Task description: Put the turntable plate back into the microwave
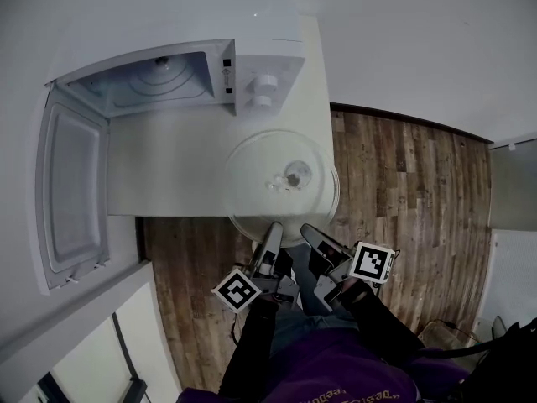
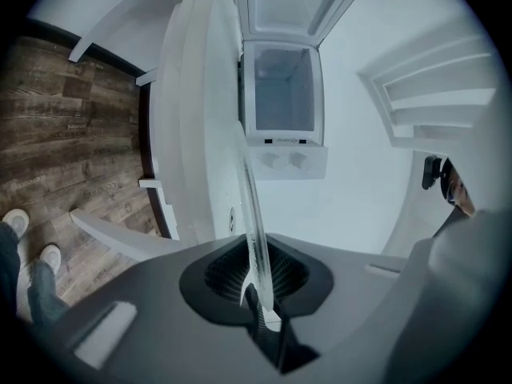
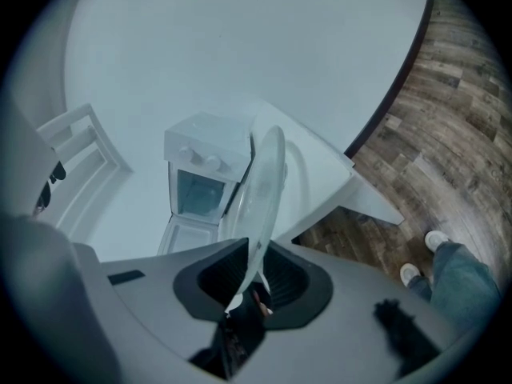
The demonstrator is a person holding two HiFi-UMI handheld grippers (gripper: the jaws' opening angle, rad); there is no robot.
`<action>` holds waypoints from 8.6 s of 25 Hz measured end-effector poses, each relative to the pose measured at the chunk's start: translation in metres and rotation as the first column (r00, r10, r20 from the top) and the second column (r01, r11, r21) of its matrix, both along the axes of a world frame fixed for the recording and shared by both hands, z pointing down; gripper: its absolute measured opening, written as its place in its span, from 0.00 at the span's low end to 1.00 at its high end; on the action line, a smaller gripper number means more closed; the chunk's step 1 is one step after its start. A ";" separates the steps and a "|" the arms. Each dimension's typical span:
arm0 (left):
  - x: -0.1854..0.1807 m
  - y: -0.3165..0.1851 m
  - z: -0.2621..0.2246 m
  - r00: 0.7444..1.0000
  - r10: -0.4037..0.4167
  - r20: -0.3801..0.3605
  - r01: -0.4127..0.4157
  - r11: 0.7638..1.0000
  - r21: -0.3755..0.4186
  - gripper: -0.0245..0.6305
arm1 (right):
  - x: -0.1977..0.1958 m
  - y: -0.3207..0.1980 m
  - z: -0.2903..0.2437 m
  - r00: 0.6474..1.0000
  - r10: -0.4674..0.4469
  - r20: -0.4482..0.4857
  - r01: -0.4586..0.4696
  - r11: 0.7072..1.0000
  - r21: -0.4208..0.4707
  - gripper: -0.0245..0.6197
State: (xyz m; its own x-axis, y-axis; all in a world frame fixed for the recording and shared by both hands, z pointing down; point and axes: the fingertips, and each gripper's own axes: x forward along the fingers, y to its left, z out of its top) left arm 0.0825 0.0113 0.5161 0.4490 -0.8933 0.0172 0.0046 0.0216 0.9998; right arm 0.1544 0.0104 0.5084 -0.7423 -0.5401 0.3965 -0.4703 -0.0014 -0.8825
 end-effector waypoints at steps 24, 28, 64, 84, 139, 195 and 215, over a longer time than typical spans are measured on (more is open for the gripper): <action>-0.136 0.026 -0.061 0.936 -0.352 0.010 0.348 0.928 0.135 0.10 | -0.142 0.003 -0.061 0.931 -0.361 0.049 0.351 0.925 0.148 0.14; -0.150 0.023 -0.068 0.924 -0.383 0.016 0.376 0.914 0.150 0.10 | -0.156 -0.001 -0.065 0.921 -0.384 0.065 0.370 0.914 0.166 0.14; -0.204 -0.065 -0.081 0.808 -0.589 -0.027 0.583 0.791 0.187 0.10 | -0.203 -0.100 -0.082 0.813 -0.583 0.002 0.539 0.753 0.376 0.26; -0.245 -0.118 -0.081 0.846 -0.533 -0.007 0.525 0.831 0.184 0.11 | -0.214 -0.096 -0.052 0.751 -0.630 -0.196 0.654 0.671 0.351 0.10; -0.264 -0.227 -0.060 0.920 -0.388 -0.062 0.393 0.909 0.139 0.12 | -0.235 -0.125 -0.015 0.574 -0.513 -0.638 0.771 0.601 0.211 0.05; -0.277 -0.283 -0.050 0.944 -0.326 -0.047 0.328 0.943 0.057 0.14 | -0.275 -0.233 -0.063 0.852 -0.247 -0.462 0.450 0.797 0.404 0.16; -0.279 -0.286 -0.052 0.966 -0.252 -0.063 0.255 0.966 0.047 0.14 | -0.302 -0.257 -0.070 0.944 -0.180 -0.277 0.284 0.870 0.402 0.20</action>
